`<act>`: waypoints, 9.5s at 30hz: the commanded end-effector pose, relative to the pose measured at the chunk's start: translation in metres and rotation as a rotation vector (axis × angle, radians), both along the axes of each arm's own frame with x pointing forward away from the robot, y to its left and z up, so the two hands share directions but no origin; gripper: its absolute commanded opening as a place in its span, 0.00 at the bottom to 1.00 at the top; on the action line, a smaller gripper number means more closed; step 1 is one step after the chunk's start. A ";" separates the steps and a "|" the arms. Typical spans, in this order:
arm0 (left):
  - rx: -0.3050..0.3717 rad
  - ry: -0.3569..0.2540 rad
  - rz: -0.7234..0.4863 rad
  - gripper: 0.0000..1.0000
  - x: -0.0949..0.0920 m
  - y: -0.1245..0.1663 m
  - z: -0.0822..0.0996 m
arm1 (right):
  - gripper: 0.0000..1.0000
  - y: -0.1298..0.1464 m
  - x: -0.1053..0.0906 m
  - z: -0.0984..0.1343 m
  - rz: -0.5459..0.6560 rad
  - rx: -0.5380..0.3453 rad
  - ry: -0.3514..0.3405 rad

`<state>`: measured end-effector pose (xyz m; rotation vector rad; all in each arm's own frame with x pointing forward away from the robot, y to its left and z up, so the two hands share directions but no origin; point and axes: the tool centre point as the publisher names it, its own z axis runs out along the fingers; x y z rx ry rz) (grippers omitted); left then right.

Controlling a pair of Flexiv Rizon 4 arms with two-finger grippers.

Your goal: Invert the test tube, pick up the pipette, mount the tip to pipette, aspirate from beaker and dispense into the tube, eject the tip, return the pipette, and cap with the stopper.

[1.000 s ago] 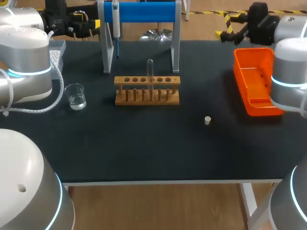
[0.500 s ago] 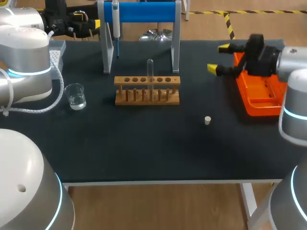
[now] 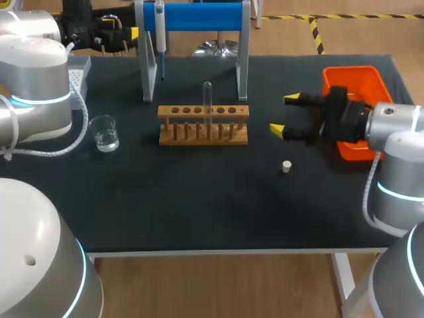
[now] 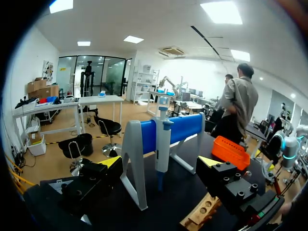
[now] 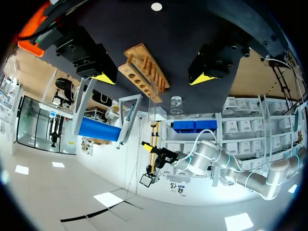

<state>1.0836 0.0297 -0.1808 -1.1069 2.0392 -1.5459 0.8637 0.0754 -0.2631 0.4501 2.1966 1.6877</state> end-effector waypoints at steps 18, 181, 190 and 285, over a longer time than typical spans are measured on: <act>0.020 -0.081 -0.039 1.00 -0.032 -0.012 -0.003 | 1.00 0.001 -0.002 0.000 -0.007 0.000 -0.002; 0.045 -0.282 -0.293 1.00 -0.204 -0.089 -0.073 | 0.69 0.179 0.084 -0.020 0.603 0.236 0.037; 0.045 -0.282 -0.293 1.00 -0.204 -0.089 -0.073 | 0.47 0.177 0.083 -0.019 0.606 0.229 0.028; 0.045 -0.282 -0.293 1.00 -0.204 -0.089 -0.073 | 0.00 0.131 0.012 0.068 0.561 0.232 -0.025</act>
